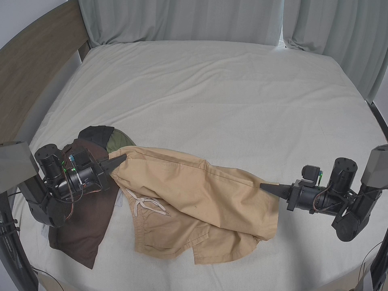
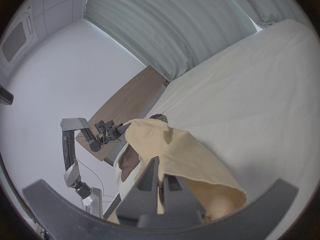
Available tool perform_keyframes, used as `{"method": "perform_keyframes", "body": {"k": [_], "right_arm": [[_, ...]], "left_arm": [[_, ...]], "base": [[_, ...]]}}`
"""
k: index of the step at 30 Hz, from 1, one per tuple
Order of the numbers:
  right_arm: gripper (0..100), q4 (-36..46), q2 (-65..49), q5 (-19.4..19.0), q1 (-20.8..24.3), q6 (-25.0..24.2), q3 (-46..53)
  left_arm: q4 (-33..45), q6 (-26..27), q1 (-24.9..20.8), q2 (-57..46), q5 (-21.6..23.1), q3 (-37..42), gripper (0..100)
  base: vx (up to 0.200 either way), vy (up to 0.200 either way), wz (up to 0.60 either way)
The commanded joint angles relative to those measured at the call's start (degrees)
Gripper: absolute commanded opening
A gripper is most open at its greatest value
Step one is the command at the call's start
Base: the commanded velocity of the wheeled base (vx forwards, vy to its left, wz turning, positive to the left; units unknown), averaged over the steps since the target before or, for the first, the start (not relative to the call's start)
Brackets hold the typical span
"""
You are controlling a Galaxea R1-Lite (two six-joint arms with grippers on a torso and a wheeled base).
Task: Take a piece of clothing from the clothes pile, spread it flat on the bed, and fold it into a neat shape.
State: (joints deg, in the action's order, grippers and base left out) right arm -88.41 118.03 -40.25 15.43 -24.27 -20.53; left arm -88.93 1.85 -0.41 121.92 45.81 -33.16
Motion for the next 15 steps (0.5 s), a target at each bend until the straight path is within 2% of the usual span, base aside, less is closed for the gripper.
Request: {"method": "perform_keyframes", "body": {"k": [1, 15], "right_arm": [[0, 0.0, -3.1, 0.0, 0.0, -0.1, 0.5], [0, 0.0, -6.7, 0.0, 0.0, -0.2, 0.7]], "left_arm": [[0.0, 0.0, 0.4, -0.7, 0.0, -0.4, 0], [0.0, -1.5, 0.9, -2.8, 0.0, -2.0, 0]], "base": [[0.000, 0.000, 0.00], [0.000, 0.000, 0.00]]}}
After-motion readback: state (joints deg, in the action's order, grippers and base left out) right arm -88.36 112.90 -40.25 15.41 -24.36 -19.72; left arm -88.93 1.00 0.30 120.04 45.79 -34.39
